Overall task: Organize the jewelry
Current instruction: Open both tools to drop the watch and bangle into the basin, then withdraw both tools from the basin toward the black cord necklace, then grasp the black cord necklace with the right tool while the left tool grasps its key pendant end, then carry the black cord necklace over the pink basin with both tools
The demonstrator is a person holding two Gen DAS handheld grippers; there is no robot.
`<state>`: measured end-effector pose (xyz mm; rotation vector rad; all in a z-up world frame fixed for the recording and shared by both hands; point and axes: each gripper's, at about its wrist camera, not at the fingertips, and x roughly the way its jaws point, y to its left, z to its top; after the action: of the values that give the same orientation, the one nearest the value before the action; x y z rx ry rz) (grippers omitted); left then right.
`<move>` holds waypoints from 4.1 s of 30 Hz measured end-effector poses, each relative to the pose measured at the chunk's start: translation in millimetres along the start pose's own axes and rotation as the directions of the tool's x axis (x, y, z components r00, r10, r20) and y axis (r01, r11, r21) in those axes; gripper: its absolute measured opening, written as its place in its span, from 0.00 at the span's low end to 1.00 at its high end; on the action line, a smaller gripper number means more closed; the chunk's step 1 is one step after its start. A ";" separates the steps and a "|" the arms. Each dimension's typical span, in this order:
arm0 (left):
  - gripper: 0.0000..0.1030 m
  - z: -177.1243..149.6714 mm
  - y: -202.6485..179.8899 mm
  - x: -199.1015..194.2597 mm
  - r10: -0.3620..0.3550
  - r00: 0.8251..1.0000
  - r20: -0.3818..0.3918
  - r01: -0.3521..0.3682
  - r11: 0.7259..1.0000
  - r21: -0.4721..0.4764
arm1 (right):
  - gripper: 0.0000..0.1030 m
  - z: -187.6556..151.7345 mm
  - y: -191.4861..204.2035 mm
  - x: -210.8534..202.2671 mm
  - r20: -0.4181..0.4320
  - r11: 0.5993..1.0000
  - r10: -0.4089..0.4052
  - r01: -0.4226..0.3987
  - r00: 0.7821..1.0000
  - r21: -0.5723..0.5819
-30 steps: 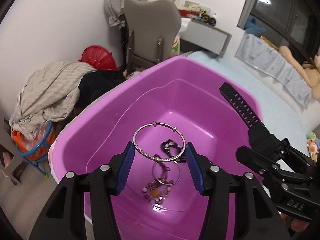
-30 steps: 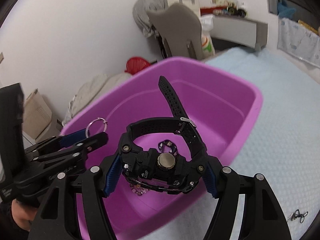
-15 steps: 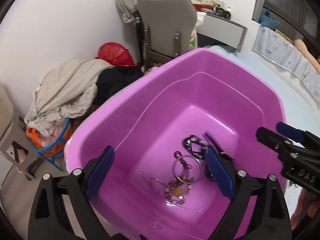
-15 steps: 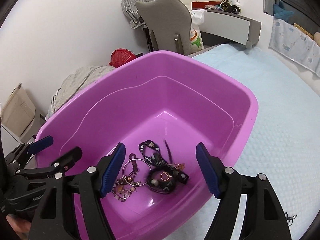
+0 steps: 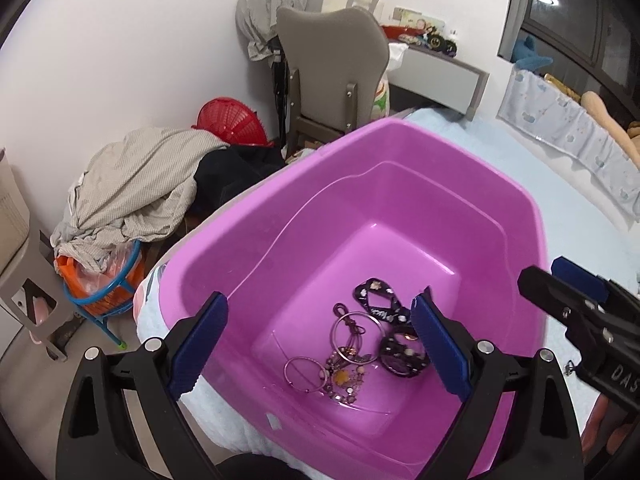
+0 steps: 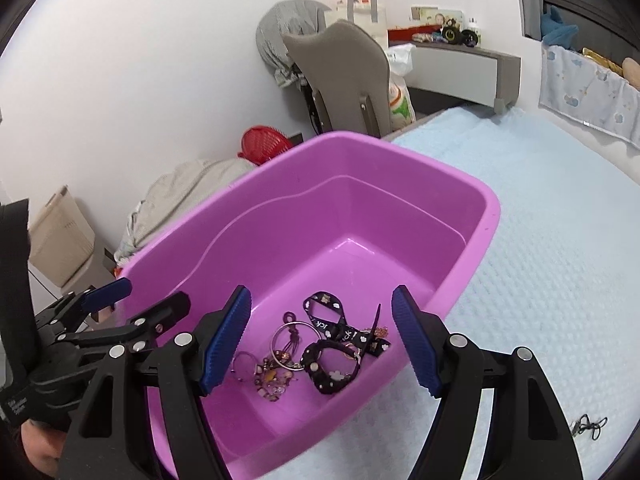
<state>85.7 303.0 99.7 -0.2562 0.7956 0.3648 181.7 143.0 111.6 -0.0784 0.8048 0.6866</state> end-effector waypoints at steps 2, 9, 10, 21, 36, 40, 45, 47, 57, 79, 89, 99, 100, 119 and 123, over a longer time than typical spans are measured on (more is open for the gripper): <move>0.88 -1.1 -3.9 -7.6 -0.011 1.000 0.013 0.010 1.000 0.005 | 0.68 -4.3 -0.9 -11.2 0.018 1.000 0.002 -0.002 1.000 0.004; 0.88 -11.9 -25.0 -30.5 -0.046 0.998 0.036 0.044 0.998 0.034 | 0.68 -24.4 -14.4 -57.4 0.084 0.999 -0.007 0.003 0.996 0.050; 0.88 -14.0 -29.0 -32.8 -0.050 0.998 0.036 0.049 0.998 0.042 | 0.68 -27.1 -16.2 -62.2 0.090 0.998 -0.010 0.005 0.996 0.057; 0.88 -49.5 -95.9 -69.0 -0.175 0.983 0.055 0.166 0.976 0.139 | 0.68 -114.6 -67.2 -142.4 0.158 0.983 -0.138 0.116 0.978 0.145; 0.88 -126.8 -258.2 -44.1 -0.383 0.921 -0.067 0.382 0.859 0.342 | 0.68 -252.7 -214.5 -210.8 0.085 0.858 -0.396 0.335 0.915 0.389; 0.88 -145.6 -299.2 -12.7 -0.402 0.910 -0.102 0.409 0.831 0.376 | 0.68 -276.2 -254.2 -195.8 0.055 0.843 -0.401 0.345 0.915 0.413; 0.88 -167.9 -343.8 37.1 -0.391 0.909 -0.143 0.414 0.813 0.410 | 0.68 -284.4 -295.9 -160.9 0.024 0.842 -0.379 0.334 0.925 0.425; 0.88 -176.0 -358.4 54.3 -0.388 0.909 -0.153 0.415 0.805 0.423 | 0.68 -285.0 -313.1 -146.5 0.011 0.842 -0.371 0.332 0.929 0.425; 0.88 -195.4 -395.9 108.2 -0.385 0.904 -0.187 0.427 0.784 0.451 | 0.68 -288.9 -360.1 -103.6 0.007 0.848 -0.335 0.299 0.942 0.439; 0.75 -199.3 -418.9 137.7 -0.360 0.907 -0.218 0.421 0.784 0.456 | 0.44 -271.8 -399.8 -60.0 -0.055 0.863 -0.325 0.320 0.944 0.391; 0.11 -205.0 -436.2 128.2 -0.440 0.858 -0.265 0.513 0.703 0.493 | 0.07 -265.1 -394.6 -53.3 -0.056 0.877 -0.331 0.329 0.942 0.350; 0.02 -201.8 -427.5 120.9 -0.514 0.802 -0.304 0.597 0.682 0.421 | 0.03 -269.0 -398.1 -67.8 0.000 0.863 -0.302 0.273 0.953 0.425; 0.02 -201.6 -427.5 117.8 -0.518 0.800 -0.303 0.600 0.679 0.423 | 0.03 -269.5 -397.5 -70.7 0.008 0.860 -0.297 0.264 0.955 0.436; 0.02 -176.2 -396.5 49.1 -0.585 0.784 -0.209 0.609 0.658 0.443 | 0.03 -244.2 -344.2 -133.8 0.114 0.873 -0.348 0.278 0.931 0.400; 0.02 -163.1 -381.5 30.2 -0.598 0.782 -0.173 0.605 0.664 0.440 | 0.03 -226.6 -320.9 -146.6 0.141 0.887 -0.350 0.279 0.926 0.369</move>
<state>156.7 -94.7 0.7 -0.0458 0.7408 -0.4746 155.7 -258.4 -6.8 0.1732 0.6824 0.2311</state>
